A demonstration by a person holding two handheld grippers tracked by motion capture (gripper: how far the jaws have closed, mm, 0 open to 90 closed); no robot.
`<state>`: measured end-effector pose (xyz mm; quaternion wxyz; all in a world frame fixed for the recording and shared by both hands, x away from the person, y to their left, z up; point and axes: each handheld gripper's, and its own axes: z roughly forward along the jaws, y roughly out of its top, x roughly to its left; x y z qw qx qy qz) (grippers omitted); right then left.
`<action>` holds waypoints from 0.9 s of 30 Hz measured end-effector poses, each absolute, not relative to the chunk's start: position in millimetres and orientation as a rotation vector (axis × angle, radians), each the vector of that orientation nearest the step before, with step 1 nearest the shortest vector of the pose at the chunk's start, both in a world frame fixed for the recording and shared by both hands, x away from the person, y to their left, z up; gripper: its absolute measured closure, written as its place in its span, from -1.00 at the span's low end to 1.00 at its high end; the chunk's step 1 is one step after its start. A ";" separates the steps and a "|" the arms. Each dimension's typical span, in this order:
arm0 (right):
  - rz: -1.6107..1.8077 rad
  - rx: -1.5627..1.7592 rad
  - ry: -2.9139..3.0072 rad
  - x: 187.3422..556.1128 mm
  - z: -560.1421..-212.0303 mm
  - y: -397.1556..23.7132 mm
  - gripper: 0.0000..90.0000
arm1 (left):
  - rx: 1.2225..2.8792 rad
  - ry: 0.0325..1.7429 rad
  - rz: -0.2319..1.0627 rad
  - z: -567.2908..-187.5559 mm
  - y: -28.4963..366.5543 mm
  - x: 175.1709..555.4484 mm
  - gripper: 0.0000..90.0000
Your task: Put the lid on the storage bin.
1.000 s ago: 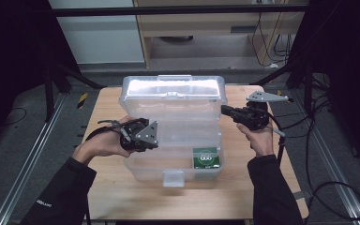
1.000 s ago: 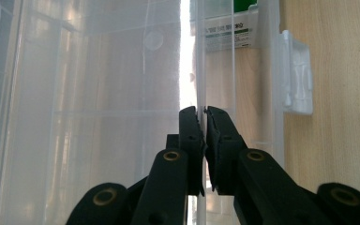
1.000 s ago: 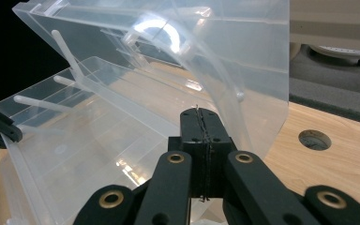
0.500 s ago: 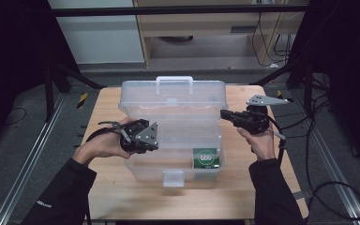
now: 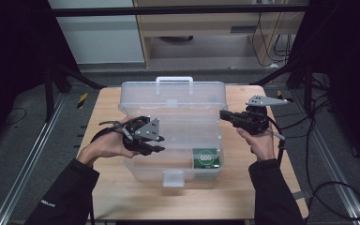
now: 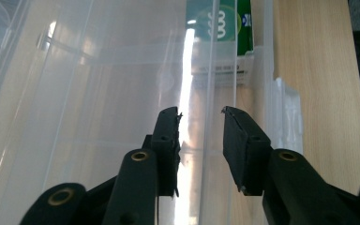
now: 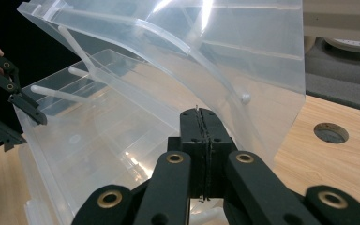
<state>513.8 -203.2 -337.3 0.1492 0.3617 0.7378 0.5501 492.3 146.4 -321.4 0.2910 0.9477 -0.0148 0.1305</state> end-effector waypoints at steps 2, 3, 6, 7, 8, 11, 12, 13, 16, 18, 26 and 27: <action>1.581 1.037 2.121 513.6 -337.2 -203.2 0.99 | 2.509 -0.022 0.344 -321.2 144.8 491.6 0.36; 1.580 1.036 2.120 513.6 -337.3 -203.2 0.99 | 2.497 -0.016 0.335 -321.0 144.1 491.1 0.34; 1.581 1.038 2.123 513.3 -337.3 -203.2 0.99 | 2.471 0.007 0.340 -321.4 141.5 490.2 0.24; 1.582 1.038 2.126 513.2 -337.2 -203.3 0.99 | 2.460 0.015 0.336 -321.9 140.6 490.0 0.21; 1.580 1.039 2.126 513.0 -337.2 -203.2 0.99 | 2.452 0.023 0.336 -322.3 139.7 489.7 0.19; 1.580 1.039 2.128 512.7 -337.3 -203.6 1.00 | 2.416 0.041 0.319 -323.4 137.9 489.2 0.10; 1.580 1.039 2.128 512.7 -337.3 -203.6 1.00 | 2.403 0.048 0.306 -323.8 137.5 488.9 0.10; 1.582 1.041 2.129 512.6 -337.3 -203.7 1.00 | 2.392 0.057 0.304 -324.2 136.8 488.4 0.09; 1.583 1.042 2.129 512.3 -337.3 -203.9 1.00 | 2.349 0.085 0.294 -325.8 135.0 486.8 0.06; 1.584 1.043 2.128 512.0 -337.5 -204.0 1.00 | 2.320 0.101 0.278 -327.5 133.9 485.4 0.04; 1.583 1.045 2.136 511.9 -337.9 -204.4 1.00 | 2.225 0.191 0.252 -336.1 135.1 485.9 -0.02; 1.583 1.046 2.135 511.8 -338.0 -204.5 1.00 | 2.211 0.201 0.252 -336.3 135.7 485.6 -0.02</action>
